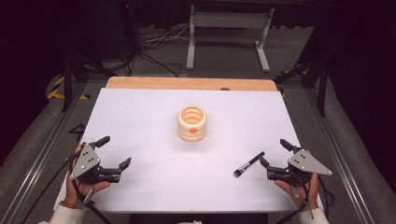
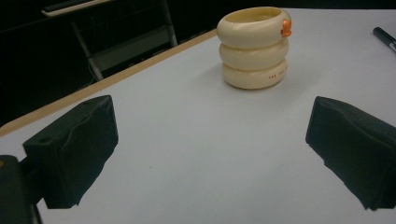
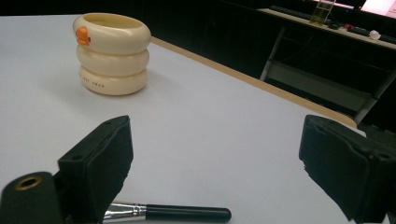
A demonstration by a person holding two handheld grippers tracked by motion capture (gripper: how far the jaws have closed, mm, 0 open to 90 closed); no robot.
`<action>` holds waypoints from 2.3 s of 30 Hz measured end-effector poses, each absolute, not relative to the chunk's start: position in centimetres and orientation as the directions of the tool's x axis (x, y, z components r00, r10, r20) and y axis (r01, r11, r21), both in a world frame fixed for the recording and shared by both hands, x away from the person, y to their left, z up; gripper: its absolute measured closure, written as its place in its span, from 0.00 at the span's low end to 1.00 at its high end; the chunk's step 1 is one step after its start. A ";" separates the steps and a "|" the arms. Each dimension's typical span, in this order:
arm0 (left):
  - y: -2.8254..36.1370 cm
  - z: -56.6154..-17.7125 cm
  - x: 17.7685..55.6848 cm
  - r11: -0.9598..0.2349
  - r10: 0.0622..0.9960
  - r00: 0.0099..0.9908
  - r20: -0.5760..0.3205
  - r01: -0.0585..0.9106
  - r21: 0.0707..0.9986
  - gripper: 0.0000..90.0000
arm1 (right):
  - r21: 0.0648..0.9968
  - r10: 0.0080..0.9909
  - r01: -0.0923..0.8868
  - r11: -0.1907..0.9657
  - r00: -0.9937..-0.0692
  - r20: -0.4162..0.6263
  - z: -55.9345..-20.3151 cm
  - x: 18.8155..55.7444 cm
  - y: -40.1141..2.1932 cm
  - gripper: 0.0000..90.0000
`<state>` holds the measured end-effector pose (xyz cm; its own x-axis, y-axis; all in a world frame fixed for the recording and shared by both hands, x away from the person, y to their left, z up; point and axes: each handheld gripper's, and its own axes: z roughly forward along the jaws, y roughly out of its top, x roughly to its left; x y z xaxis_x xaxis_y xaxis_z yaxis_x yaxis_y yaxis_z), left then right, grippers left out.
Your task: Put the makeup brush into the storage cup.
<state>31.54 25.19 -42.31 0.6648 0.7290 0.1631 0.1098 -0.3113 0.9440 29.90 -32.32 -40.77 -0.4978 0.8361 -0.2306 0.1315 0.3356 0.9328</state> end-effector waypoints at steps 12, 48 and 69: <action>24.6 -43.4 30.9 -0.354 0.701 0.694 0.166 0.135 0.926 0.04 | 0.883 0.719 0.161 0.442 -0.652 -0.241 -39.8 30.0 -32.3 0.24; 23.5 -44.7 30.7 -0.415 0.633 0.756 0.167 0.149 0.898 0.05 | -0.006 -0.038 -0.038 0.999 -0.989 -0.140 -41.8 39.1 -22.4 0.50; 23.7 -44.8 30.6 -0.412 0.635 0.757 0.157 0.160 0.897 0.06 | 0.272 0.124 0.074 0.959 -0.977 -0.171 -40.0 38.4 -25.2 0.87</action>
<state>30.62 23.74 -44.76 0.7566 0.6348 0.1568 0.1601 -0.4123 0.8969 38.45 -25.17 -40.02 -0.9774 0.1238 -0.1711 0.0739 0.9594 0.2722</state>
